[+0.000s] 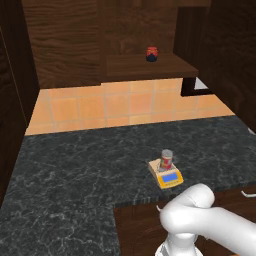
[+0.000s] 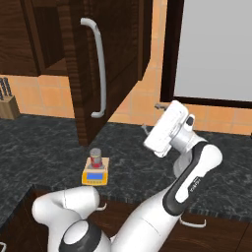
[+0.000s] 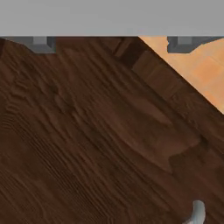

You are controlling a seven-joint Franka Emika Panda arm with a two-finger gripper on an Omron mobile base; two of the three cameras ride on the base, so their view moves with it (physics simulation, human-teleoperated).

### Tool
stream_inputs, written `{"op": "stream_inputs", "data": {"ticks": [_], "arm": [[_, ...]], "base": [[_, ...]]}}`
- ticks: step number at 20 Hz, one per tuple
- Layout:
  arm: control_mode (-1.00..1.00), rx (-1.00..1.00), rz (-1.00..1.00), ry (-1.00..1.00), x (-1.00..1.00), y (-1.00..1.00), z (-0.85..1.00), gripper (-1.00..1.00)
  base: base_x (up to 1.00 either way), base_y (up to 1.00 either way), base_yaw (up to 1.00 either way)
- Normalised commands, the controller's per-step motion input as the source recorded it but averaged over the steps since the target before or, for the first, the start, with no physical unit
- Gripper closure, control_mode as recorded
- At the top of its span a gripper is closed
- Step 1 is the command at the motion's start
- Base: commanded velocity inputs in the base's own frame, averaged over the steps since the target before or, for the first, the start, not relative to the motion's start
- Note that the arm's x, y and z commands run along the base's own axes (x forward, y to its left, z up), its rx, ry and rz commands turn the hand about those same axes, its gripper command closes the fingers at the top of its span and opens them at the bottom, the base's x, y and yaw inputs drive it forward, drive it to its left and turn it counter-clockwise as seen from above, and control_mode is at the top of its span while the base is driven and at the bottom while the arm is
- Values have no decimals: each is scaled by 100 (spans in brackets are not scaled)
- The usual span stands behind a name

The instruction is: Pick the canned food and place it on the digital scale for weighing, and close the cabinet.

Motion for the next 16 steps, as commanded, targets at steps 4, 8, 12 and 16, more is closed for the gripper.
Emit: {"op": "stream_inputs", "data": {"ticks": [4,8,12,16], "arm": [[-100,0,-12,-27,-6,56,86,-100],[-100,0,-17,-15,0,96,70,-100],[-100,-10,-32,-15,5,100,46,-100],[-100,-12,-39,-15,7,100,46,-100]], "base": [[0,0,0],[0,0,0],[0,0,0],[0,0,0]]}}
